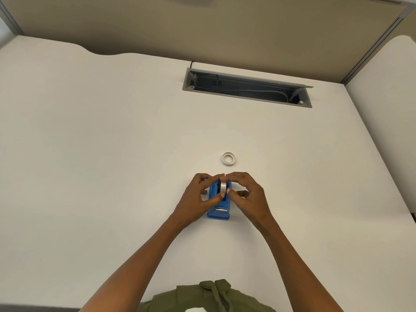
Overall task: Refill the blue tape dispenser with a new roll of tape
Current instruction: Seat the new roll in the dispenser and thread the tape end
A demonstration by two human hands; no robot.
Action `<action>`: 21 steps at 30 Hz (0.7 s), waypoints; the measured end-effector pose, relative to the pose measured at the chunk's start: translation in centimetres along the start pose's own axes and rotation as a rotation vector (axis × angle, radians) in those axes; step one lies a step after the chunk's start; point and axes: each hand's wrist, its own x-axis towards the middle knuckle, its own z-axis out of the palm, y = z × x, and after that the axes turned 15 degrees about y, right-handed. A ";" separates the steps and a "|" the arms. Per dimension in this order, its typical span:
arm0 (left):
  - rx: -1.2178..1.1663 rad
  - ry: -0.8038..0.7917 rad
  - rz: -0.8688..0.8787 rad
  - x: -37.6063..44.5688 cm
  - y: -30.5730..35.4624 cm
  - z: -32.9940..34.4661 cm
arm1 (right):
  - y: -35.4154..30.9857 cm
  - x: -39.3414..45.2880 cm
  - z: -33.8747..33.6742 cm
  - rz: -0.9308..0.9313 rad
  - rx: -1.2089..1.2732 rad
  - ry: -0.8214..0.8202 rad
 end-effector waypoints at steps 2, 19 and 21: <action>-0.007 -0.001 -0.006 0.0 0.2 0.0 | 0.1 0.0 0.0 0.012 0.015 -0.008; -0.020 -0.024 -0.019 0.4 -0.5 -0.1 | 0.2 1.7 0.0 0.338 0.174 0.008; -0.022 -0.028 -0.016 0.4 -0.6 -0.2 | 0.2 1.7 0.2 0.372 0.199 0.026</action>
